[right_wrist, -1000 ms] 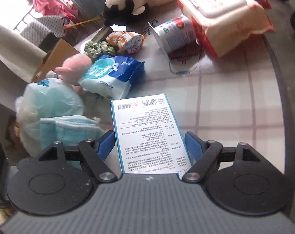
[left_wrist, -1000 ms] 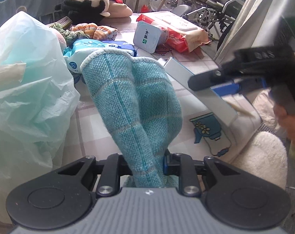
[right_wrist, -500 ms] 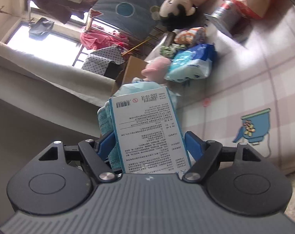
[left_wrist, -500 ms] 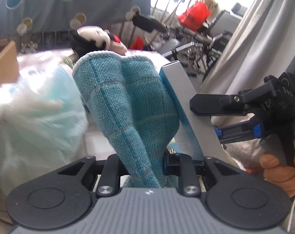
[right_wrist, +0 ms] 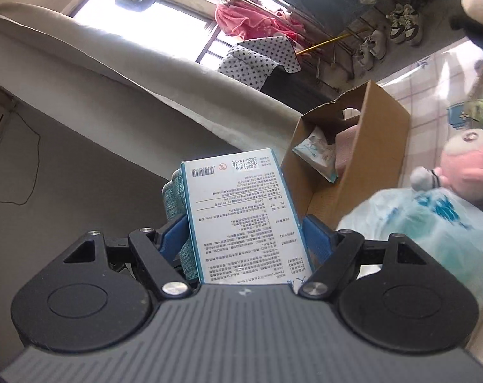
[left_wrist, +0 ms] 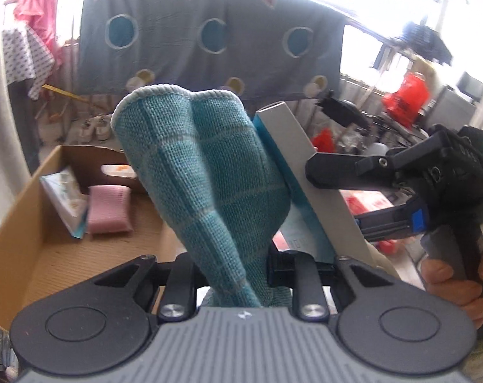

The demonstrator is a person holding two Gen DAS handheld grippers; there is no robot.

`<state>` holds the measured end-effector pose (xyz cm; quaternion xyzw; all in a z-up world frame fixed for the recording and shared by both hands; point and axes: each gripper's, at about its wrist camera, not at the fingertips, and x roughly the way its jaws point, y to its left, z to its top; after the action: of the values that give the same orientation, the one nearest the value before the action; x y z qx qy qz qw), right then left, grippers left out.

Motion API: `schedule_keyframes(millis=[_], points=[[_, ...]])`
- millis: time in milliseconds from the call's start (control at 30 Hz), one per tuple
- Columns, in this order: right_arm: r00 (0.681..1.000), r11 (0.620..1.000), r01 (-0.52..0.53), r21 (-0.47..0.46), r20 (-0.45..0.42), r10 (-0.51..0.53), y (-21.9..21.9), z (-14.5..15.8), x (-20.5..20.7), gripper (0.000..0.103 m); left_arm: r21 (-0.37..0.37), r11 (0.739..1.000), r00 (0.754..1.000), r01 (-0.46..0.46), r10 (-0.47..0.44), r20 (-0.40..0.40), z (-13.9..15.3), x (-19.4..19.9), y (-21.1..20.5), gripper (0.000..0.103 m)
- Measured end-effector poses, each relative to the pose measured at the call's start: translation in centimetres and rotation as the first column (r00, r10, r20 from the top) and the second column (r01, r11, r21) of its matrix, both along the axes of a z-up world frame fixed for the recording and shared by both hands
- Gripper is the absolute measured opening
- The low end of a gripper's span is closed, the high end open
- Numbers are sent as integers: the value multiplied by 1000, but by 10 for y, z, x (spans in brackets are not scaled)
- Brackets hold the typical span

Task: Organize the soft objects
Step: 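Lower the teal towel into the cardboard box and open the left tool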

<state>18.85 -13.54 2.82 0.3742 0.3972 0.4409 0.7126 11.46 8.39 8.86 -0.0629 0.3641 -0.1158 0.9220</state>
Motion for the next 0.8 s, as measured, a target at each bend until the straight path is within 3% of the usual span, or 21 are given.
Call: schedule_keyframes(millis=[267,400,567,800], points=[[993,998,10,-59,-119,-17,103,-34,125,77,-26,997,992,-73,70,-101,-46,111,82,24],[988,997,2,-78,-155,-14,136,-57,169,77,-1,998,988,-69,68,-137,-74,152,96,24],[984,997,28,-66,-172,-39,144,-79,205,77,25,999,982,-42,46,-185,-111,194,99,24],[982,996,87,-7,-170,-87,114,-86,233,77,120,990,964,77,-43,-263,-152,240,69,24]])
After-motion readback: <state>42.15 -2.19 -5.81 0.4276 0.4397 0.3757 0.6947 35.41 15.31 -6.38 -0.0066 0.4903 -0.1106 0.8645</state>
